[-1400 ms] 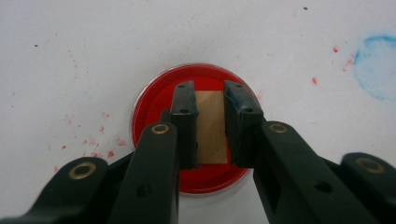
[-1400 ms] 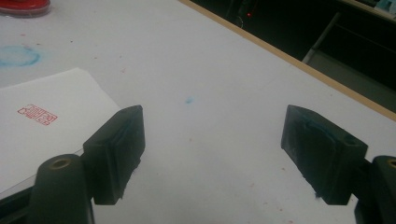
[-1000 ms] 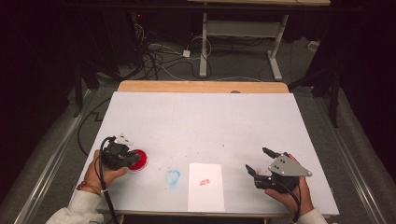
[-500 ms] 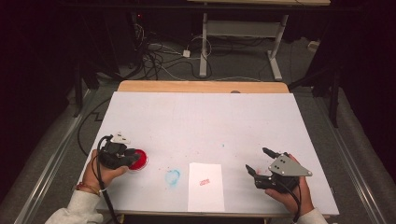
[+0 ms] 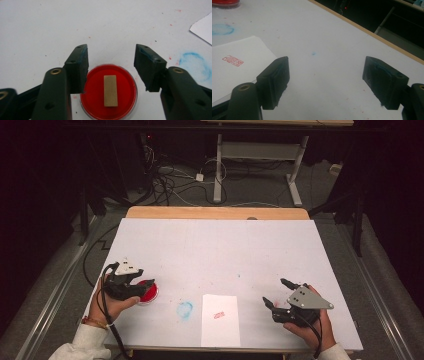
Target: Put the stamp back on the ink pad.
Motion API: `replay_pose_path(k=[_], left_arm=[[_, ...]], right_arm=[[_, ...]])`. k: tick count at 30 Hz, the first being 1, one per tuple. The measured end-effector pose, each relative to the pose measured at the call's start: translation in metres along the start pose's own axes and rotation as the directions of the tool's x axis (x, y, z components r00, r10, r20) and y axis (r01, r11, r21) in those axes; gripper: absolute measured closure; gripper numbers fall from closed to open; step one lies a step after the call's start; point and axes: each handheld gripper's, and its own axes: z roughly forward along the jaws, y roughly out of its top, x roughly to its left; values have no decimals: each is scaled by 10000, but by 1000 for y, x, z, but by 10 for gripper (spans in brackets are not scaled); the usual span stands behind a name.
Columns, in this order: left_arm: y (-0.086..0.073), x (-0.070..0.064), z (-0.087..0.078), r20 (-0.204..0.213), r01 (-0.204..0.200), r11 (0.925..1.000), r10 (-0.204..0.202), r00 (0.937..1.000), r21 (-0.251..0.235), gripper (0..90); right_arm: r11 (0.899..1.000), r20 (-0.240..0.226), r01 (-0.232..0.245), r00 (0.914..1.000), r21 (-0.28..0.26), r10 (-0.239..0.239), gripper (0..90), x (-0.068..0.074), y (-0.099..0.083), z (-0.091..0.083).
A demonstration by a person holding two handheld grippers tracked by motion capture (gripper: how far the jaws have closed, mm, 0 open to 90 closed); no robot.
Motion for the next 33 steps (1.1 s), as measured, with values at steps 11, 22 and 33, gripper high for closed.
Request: replay_pose_path(k=[11,22,33], left_arm=[[5,-15,-6,-500,-692,9847,619,9968,-1597,257],[11,-31,-14,-1055,-1434,9419,1163,9876,-3038,190],[19,-53,-21,-1243,-2088,9109,1753,9766,-3558,171]], right_arm=[[10000,-21,11,10000,36,-11,219,0,-1,-1],[10000,2,-65,10000,73,65,219,0,-3,-4],[9999,79,-115,9999,92,114,219,1,-4,-8]])
